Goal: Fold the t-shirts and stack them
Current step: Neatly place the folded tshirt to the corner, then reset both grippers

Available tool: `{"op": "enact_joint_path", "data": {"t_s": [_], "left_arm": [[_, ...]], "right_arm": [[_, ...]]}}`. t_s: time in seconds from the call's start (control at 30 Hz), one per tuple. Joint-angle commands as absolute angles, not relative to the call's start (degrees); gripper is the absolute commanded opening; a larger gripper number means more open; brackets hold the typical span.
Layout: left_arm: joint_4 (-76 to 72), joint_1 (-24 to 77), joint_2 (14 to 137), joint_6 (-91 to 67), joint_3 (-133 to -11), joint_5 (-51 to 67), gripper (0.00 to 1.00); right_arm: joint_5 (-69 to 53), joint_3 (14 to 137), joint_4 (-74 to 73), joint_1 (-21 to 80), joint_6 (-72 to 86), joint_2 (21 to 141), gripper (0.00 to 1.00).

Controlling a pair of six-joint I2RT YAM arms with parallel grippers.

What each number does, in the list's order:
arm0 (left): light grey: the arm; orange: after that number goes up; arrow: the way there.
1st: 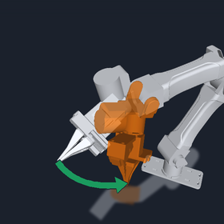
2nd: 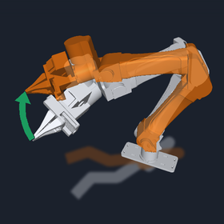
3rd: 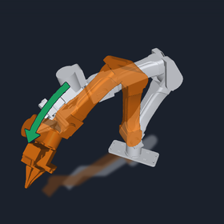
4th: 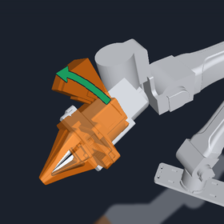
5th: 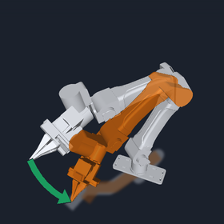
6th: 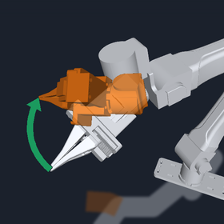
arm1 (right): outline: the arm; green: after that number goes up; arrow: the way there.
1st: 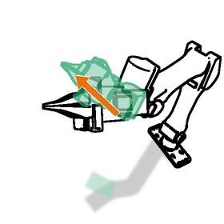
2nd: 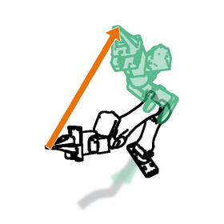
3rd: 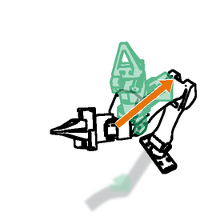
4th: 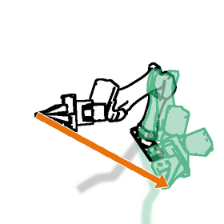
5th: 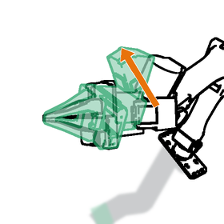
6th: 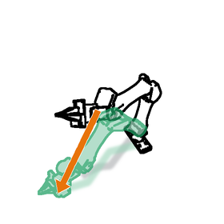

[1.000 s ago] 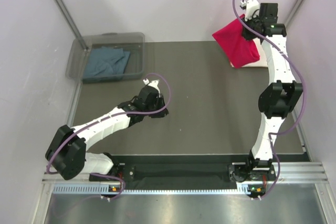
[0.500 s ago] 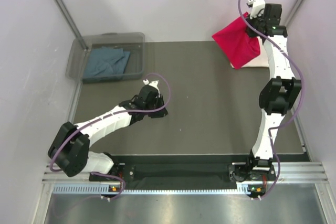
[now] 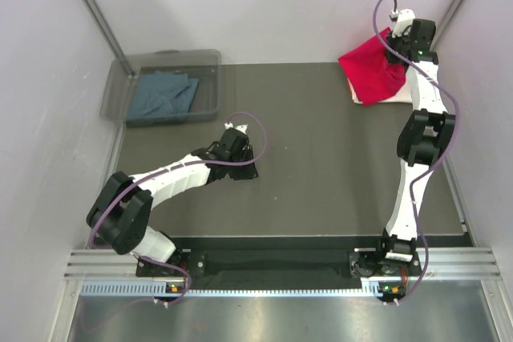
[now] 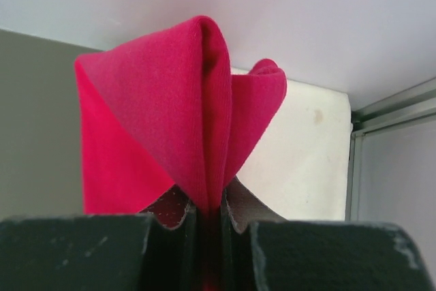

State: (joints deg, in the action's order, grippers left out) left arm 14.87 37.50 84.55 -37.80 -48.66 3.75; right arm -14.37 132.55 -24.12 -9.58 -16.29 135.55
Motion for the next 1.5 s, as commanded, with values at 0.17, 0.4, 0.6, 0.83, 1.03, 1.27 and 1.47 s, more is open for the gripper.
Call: {"op": "enact_joint_path", "data": {"t_s": [0.17, 0.4, 0.6, 0.83, 1.03, 1.27, 1.47], "left_arm": [[16.61, 37.09, 90.34, -37.79, -55.1, 5.01, 0.24], [15.91, 37.09, 95.36, -39.9, -57.22, 7.73, 0.21], [16.7, 37.09, 98.17, -40.08, -59.76, 8.26, 0.2], [17.23, 37.09, 100.02, -39.73, -61.17, 9.14, 0.2], [20.2, 37.09, 99.24, -38.15, -61.79, 8.62, 0.19], [23.82, 37.09, 91.59, -36.3, -60.21, 5.89, 0.19], [22.77, 37.18, 81.4, -41.03, -55.29, 6.41, 0.19]], "right_arm": [[-11.69, 137.46, -12.22, -13.09, -13.01, 142.11, 0.0], [-8.53, 137.63, -8.71, -14.85, -12.22, 145.19, 0.0], [-8.08, 138.87, -7.12, -15.56, -13.35, 147.47, 0.0], [-7.48, 138.78, -6.86, -16.08, -14.06, 148.36, 0.0], [4.81, 139.04, -4.14, -16.08, -20.64, 147.13, 0.42], [12.31, 139.57, -3.16, -15.12, -20.84, 138.62, 0.75], [15.37, 128.43, -13.93, -9.5, -17.07, 121.58, 0.92]]}}
